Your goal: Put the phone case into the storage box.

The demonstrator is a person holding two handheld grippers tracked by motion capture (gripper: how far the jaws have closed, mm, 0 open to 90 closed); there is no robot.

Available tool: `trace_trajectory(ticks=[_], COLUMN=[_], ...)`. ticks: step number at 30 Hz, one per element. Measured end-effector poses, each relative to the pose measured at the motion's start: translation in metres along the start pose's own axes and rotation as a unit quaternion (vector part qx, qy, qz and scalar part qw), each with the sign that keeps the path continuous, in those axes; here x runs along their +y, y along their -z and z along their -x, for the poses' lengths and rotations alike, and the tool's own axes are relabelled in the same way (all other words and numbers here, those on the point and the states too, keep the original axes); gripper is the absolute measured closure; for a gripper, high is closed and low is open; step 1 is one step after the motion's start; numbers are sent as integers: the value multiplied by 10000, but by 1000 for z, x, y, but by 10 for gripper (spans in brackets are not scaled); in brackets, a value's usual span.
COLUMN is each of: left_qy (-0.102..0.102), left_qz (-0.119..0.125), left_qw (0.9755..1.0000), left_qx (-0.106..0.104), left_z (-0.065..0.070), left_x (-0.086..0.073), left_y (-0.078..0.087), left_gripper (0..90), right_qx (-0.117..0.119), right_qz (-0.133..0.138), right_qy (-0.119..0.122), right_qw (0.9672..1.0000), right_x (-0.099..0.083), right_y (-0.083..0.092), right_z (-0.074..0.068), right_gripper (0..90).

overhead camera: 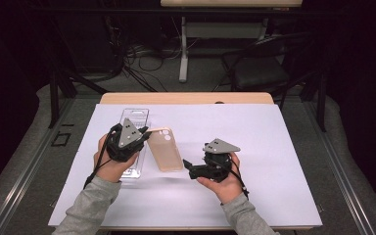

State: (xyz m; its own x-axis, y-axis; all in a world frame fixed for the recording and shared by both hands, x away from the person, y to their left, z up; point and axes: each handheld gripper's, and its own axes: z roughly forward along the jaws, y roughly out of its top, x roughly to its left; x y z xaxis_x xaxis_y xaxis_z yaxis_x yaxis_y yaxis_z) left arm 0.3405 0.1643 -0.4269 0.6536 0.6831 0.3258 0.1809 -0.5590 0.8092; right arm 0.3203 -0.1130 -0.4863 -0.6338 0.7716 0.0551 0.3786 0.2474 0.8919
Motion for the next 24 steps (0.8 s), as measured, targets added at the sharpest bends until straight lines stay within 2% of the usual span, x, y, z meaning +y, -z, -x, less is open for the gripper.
trace_trajectory(ticks=[4,12,24], left_qy=[-10,0,15], left_qz=[36,26,-12], left_qw=[10000,9999,10000], left_qx=[38,98,53], left_z=[-1,-2,-3], left_x=[-1,-4,-4], left_y=[0,3,2], left_gripper=[798,798,798], right_qx=[55,72,29], right_qz=[-63,-145,-219], right_qy=[-87,-74,-125], right_qw=[9999,9998,9997], right_x=[0,1,3], right_y=[-3,-5,-2], right_z=[1,2,5], right_gripper=[0,0,0])
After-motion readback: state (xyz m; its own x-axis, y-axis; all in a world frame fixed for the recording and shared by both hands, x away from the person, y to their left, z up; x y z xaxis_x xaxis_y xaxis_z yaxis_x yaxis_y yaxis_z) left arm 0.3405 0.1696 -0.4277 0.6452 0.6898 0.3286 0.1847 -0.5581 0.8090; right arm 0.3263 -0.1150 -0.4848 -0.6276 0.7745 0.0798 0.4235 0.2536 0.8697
